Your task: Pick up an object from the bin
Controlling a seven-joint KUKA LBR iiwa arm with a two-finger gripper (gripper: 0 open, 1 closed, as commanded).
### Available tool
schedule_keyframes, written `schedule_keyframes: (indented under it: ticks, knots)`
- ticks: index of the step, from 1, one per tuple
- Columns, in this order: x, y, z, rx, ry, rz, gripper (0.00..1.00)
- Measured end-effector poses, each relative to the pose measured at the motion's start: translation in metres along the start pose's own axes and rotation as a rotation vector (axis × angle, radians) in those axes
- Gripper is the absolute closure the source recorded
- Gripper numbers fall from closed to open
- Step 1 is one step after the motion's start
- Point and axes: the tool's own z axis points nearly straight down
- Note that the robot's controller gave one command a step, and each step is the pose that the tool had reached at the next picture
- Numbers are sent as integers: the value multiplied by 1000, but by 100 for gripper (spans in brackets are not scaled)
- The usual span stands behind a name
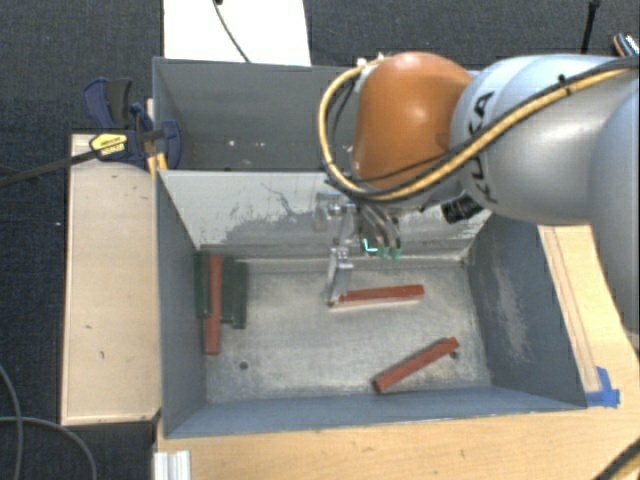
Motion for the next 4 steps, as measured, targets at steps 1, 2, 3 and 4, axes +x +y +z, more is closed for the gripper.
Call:
schedule_keyframes:
  ticks: [1, 2, 3, 4]
  knots:
    - [41, -69, 66, 3, 1, -127, 0]
    - [20, -93, 121, 1, -2, -236, 0]
    - [19, -91, 118, 0, -5, -232, 100]
    - [15, -111, -104, 3, -18, -252, 100]
